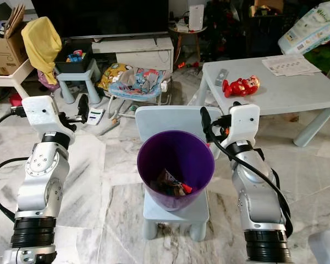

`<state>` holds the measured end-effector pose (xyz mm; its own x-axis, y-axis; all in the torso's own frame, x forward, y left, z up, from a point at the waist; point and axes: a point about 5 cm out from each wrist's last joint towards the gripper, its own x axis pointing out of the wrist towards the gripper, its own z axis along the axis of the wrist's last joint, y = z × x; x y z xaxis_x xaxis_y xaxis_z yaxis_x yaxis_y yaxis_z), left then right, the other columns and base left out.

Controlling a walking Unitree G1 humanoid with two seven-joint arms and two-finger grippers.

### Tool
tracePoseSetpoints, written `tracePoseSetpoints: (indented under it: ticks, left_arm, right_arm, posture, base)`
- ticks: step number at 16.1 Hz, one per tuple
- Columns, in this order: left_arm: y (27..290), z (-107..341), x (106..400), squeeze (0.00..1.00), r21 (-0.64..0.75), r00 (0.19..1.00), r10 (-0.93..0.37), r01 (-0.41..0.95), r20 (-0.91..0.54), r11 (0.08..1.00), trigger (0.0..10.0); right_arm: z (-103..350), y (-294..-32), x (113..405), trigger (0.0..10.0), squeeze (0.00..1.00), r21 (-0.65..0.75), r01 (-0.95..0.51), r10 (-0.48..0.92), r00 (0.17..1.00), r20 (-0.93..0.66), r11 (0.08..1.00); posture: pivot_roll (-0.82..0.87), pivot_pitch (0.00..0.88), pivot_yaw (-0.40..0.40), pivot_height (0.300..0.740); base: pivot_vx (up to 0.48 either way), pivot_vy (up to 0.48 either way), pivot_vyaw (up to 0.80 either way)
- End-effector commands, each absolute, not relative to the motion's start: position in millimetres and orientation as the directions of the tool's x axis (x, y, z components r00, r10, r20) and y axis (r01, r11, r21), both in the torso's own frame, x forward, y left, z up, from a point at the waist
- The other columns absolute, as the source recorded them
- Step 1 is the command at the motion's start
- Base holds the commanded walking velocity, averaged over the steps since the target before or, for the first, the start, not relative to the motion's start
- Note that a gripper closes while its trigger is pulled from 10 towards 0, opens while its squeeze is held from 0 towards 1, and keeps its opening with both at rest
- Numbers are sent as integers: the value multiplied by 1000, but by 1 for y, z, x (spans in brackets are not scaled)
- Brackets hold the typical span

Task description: Picking trash to rubbish bin

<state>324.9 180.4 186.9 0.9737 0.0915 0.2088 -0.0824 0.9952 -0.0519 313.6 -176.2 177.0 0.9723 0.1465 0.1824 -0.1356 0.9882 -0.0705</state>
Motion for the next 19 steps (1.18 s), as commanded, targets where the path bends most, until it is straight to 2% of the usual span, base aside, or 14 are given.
tracePoseSetpoints:
  ticks: [1, 7, 19]
  left_arm:
    - [181, 189, 326, 0, -54, 972, 90, -80, 217, 995, 10000]
    - [177, 187, 330, 0, -70, 977, 75, -62, 200, 996, 10000]
    - [174, 187, 330, 0, -72, 978, 68, -55, 196, 996, 10000]
  right_arm:
    - [182, -178, 313, 10000, 0, -72, -128, 140, 971, 194, 989]
    - [182, -179, 314, 10000, 0, -72, -120, 132, 971, 197, 990]
    - [183, -177, 312, 10000, 0, -67, -130, 141, 968, 209, 989]
  posture:
    - [-2, 46, -4, 740]
    - [-6, 45, 1, 740]
    - [-6, 50, 3, 740]
  base:
    - [0, 0, -800]
    - [0, 0, -267]
    - [0, 0, 0]
